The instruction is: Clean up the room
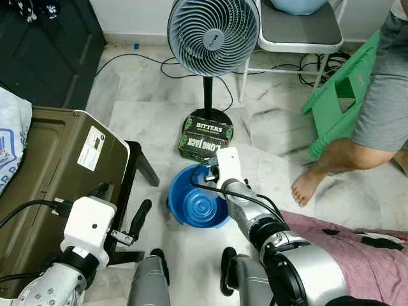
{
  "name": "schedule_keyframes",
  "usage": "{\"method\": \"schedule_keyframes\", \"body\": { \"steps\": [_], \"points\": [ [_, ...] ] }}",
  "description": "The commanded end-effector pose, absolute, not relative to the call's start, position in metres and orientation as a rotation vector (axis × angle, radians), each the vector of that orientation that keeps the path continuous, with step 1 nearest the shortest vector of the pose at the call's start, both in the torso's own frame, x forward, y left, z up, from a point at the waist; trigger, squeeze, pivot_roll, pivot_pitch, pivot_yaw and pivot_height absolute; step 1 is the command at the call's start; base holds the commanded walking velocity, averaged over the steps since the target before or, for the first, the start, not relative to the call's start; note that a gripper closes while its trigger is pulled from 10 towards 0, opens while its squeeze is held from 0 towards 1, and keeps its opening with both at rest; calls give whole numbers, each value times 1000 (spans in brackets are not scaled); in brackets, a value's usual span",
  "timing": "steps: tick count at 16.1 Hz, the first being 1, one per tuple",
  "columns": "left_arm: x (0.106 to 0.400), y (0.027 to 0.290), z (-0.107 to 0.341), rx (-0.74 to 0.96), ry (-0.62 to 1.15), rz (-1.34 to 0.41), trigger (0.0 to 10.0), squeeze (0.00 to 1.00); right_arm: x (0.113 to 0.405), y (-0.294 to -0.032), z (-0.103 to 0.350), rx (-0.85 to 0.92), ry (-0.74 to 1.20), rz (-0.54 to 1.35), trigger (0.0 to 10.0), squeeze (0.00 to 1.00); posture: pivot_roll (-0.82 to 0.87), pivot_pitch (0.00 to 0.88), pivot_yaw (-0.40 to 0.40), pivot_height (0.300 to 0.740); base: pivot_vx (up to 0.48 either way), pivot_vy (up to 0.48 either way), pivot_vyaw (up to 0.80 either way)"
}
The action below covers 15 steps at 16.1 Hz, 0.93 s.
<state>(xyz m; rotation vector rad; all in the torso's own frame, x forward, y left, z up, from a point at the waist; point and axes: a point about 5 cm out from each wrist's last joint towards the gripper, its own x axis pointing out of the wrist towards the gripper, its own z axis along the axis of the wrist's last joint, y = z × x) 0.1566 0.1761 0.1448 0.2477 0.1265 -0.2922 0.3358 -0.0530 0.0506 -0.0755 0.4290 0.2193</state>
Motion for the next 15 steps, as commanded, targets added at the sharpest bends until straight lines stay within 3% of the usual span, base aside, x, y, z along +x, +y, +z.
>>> {"method": "schedule_keyframes", "body": {
  "steps": [1, 7, 10, 15],
  "points": [
    [154, 176, 145, 247, 137, -294, 10000, 0, 333, -49, 47, -52, 446, 229, 10000, 1000, 305, 327, 15, 740, 0, 0, 0],
    [161, 175, 145, 250, 125, -291, 10000, 0, 334, -43, 52, -12, 418, 263, 10000, 1000, 296, 306, 18, 740, 0, 0, 0],
    [173, 172, 144, 239, 89, -291, 10000, 0, 333, -34, 60, 24, 384, 414, 10000, 1000, 250, 269, 5, 740, 0, 0, 0],
    [201, 158, 144, 202, 9, -297, 10000, 0, 321, -64, 67, -38, 304, 474, 10000, 1000, 138, 189, -21, 740, 0, 0, 0]
  ]
}}
